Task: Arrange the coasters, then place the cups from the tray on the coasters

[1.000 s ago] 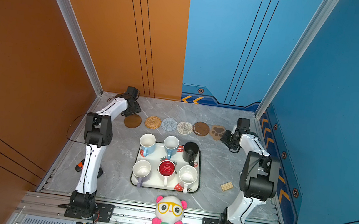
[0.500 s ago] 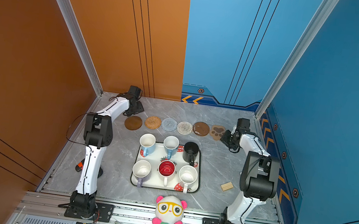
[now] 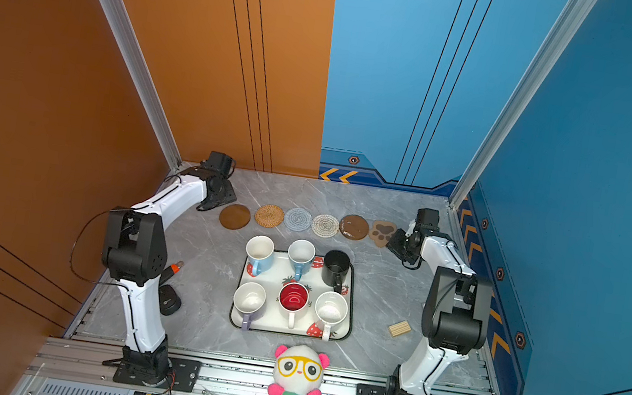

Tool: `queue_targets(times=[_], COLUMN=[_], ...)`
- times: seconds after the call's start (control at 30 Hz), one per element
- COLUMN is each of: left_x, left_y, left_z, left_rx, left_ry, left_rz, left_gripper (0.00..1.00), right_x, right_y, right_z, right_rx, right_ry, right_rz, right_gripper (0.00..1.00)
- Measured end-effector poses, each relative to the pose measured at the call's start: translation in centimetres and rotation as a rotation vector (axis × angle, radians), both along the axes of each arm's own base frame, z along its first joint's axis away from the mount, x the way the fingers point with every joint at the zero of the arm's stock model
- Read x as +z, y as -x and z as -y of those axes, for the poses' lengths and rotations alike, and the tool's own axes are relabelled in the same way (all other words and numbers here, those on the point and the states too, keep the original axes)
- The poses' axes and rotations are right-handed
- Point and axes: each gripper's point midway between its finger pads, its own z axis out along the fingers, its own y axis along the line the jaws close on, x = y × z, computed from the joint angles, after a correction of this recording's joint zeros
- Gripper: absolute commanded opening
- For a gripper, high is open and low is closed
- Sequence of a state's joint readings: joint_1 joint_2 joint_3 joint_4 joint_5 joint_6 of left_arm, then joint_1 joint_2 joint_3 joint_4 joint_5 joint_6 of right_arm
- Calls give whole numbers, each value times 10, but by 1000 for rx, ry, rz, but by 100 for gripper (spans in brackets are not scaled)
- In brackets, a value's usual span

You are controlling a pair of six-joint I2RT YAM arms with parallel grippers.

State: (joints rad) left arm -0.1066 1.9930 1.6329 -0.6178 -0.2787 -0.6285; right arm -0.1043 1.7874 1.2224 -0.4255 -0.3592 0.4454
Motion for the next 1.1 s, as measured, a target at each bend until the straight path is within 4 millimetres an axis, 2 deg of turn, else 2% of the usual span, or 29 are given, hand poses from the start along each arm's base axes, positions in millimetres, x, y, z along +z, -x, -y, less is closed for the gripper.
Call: queue_targets(times=[0.17, 0.27, 0.5, 0.8, 1.1], left_x=[-37, -44, -43, -51, -79], left_y=[30, 36, 39, 42, 43], left_z=[-14, -23, -33, -34, -28], left_rx=[15, 32, 51, 50, 41], left_ry=[-36, -43, -52, -46, -16], left_rz=[-114, -135, -135, -154, -213], left_gripper=[44, 35, 9, 7, 6], right_x=[0, 0, 0, 3, 6], right_y=[0, 0, 1, 1, 1], right_z=[-3, -7, -10, -10, -14], right_rx=[8, 16, 25, 25, 33], right_ry=[-6, -6, -6, -5, -5], right_rz=[1, 1, 0, 6, 13], right_gripper=[27, 27, 27, 27, 27])
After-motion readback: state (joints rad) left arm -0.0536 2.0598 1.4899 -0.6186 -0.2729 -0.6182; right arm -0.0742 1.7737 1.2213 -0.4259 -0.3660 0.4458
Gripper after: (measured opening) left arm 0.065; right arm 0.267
